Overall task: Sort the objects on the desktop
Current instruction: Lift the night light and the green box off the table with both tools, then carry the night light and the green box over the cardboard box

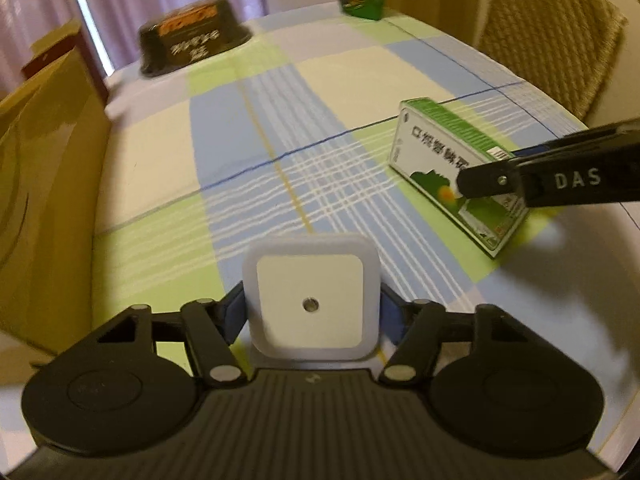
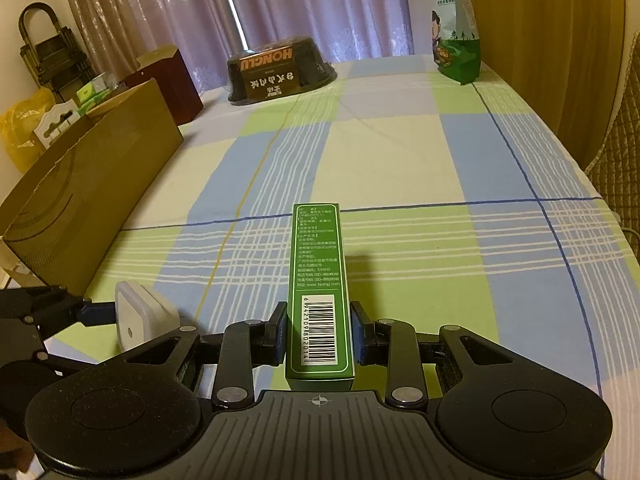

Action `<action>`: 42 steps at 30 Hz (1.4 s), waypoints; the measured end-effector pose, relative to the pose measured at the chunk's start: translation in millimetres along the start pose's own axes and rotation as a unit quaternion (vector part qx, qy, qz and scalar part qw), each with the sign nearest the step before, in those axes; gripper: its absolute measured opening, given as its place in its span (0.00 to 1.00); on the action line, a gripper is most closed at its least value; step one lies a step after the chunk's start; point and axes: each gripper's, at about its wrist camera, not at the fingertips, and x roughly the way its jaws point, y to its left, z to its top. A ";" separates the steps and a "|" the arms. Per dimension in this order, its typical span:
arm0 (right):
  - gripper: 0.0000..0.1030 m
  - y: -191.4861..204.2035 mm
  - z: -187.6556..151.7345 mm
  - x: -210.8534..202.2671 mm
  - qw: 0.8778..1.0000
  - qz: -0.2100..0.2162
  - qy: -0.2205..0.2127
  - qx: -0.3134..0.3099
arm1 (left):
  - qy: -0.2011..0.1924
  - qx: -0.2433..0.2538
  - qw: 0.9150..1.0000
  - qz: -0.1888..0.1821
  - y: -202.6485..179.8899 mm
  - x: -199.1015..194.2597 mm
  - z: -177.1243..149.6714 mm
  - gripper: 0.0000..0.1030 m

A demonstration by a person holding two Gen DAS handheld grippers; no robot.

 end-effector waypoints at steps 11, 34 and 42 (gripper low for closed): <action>0.29 10.9 -5.2 -2.5 0.999 -0.019 0.001 -0.041 | -0.015 0.001 1.000 0.011 6.2 -32.1 -9.2 0.59; 0.29 54.7 -20.0 -35.6 0.996 -0.030 -0.018 -0.084 | -0.039 -0.020 0.999 0.018 26.9 -96.8 -29.0 0.59; 0.29 102.6 -28.2 -68.1 0.994 -0.011 -0.027 -0.107 | -0.060 -0.038 0.997 0.038 43.4 -144.3 -45.6 0.59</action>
